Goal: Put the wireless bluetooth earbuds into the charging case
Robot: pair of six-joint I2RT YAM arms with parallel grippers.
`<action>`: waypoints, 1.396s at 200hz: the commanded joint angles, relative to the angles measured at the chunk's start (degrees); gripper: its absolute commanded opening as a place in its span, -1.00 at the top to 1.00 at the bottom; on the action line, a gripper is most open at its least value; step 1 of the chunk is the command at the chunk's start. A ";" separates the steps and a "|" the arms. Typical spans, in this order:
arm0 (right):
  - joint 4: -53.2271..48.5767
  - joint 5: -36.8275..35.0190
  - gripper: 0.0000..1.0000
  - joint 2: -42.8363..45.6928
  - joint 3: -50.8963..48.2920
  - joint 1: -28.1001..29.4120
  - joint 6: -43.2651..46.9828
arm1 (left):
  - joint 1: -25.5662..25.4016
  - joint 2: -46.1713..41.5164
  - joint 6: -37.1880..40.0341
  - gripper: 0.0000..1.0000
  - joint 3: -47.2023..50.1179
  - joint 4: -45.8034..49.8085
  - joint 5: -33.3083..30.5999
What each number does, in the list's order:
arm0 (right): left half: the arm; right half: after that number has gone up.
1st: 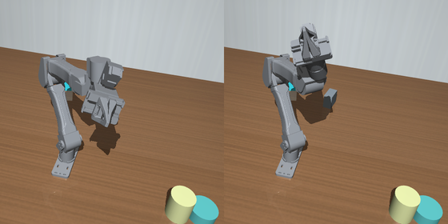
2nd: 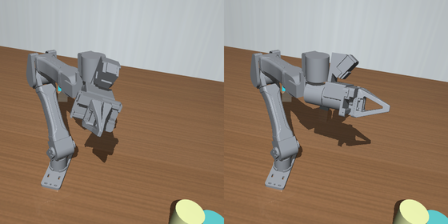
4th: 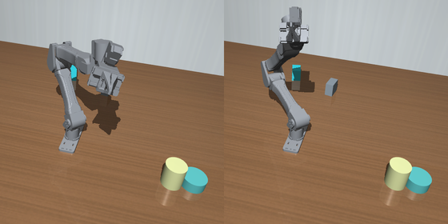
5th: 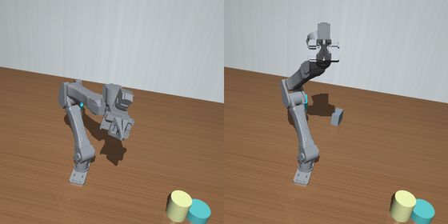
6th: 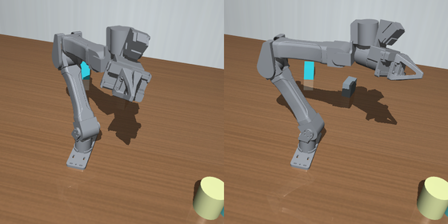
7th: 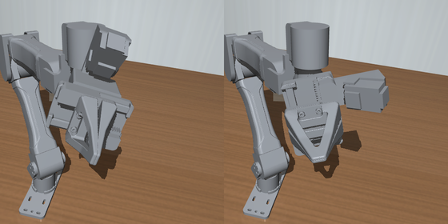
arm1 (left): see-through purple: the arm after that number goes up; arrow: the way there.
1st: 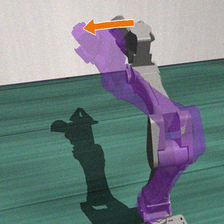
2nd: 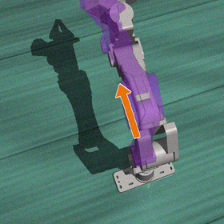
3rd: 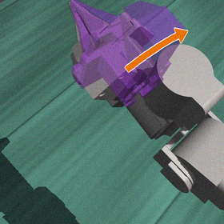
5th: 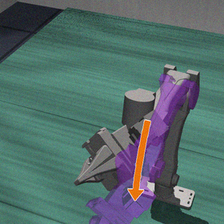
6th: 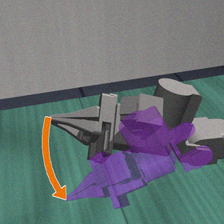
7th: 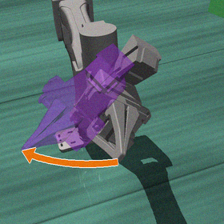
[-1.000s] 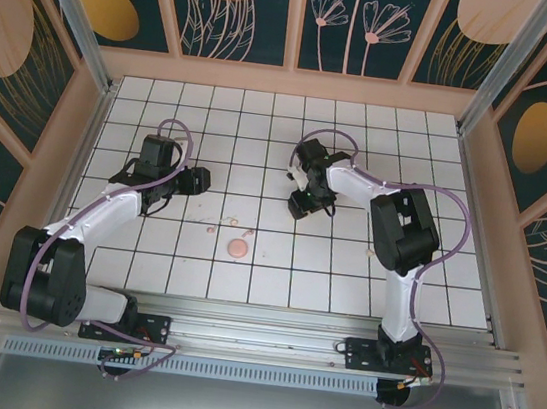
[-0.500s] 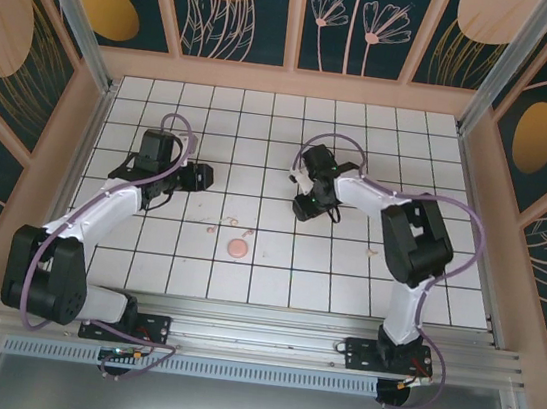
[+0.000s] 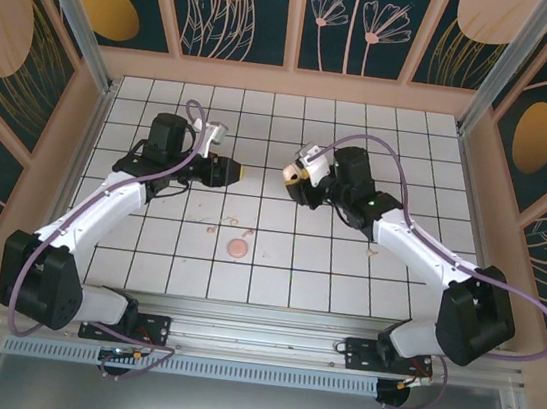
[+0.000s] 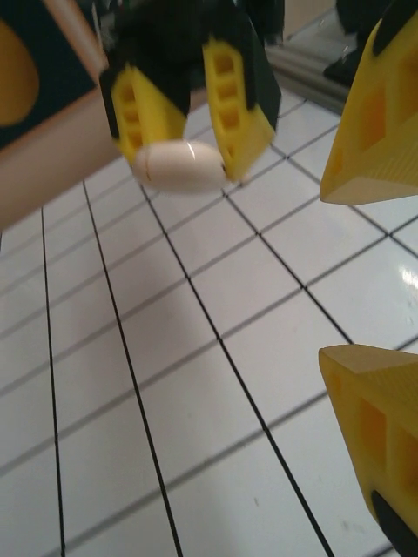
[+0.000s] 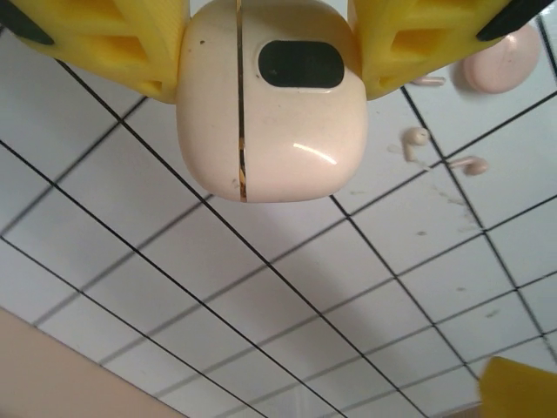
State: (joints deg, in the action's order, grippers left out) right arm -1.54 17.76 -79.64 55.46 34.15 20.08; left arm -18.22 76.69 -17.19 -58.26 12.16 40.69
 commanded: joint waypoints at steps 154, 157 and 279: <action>6.05 -6.22 0.25 2.64 1.41 10.30 15.93 | -5.25 2.98 0.51 0.02 -2.47 -2.85 10.39; 6.07 -6.24 0.25 2.64 1.40 10.32 16.02 | -5.25 2.95 0.49 0.03 -2.47 -2.85 10.38; 8.24 -8.00 0.25 2.87 1.32 11.99 16.96 | -5.46 4.34 0.73 0.16 -2.82 -1.88 11.07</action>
State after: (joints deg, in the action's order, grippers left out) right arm 4.12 10.41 -77.71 55.02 45.47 36.12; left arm -23.27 80.31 -16.82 -59.75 10.11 50.57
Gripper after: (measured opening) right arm 0.408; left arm 0.415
